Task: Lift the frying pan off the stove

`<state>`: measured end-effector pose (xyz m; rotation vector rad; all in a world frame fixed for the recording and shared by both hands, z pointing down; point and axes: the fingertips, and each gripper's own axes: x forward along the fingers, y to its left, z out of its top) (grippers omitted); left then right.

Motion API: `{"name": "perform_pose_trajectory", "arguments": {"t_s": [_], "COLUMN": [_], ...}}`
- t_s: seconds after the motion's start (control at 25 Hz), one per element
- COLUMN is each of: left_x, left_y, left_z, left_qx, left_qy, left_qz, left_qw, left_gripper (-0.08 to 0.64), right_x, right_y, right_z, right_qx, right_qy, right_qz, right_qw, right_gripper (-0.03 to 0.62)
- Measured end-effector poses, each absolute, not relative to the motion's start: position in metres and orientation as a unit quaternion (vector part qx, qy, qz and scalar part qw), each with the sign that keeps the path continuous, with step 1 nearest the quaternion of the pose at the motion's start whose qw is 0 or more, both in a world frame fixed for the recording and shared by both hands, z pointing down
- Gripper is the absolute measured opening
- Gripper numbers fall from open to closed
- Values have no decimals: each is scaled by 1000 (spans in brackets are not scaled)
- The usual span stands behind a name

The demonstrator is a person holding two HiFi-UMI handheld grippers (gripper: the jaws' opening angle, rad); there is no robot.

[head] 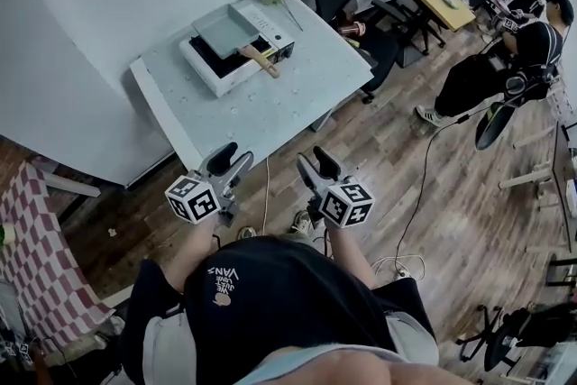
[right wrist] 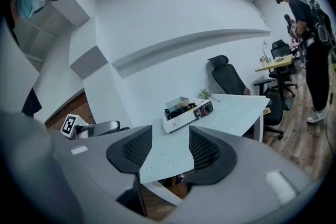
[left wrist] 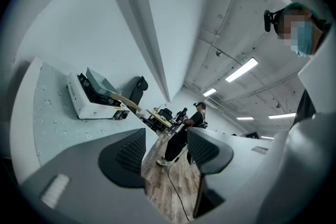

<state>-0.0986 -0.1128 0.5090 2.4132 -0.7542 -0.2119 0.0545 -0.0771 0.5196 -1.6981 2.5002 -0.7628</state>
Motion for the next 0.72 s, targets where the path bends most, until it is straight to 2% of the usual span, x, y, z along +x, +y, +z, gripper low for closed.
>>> {"name": "perform_pose_trajectory", "arguments": {"t_s": [0.48, 0.72], "left_x": [4, 24], "left_y": [-159, -174], "left_z": [514, 521], "left_qx": [879, 859], "left_qy": [-345, -370], "left_qz": [-119, -130], "left_qw": [306, 329], "left_gripper": [221, 221], "right_x": [150, 169], "right_y": [-134, -155], "right_z": [519, 528], "right_qx": [-479, -445], "right_qy": [848, 864], "right_qz": [-224, -232], "right_qw": [-33, -43], "right_gripper": [210, 210]}}
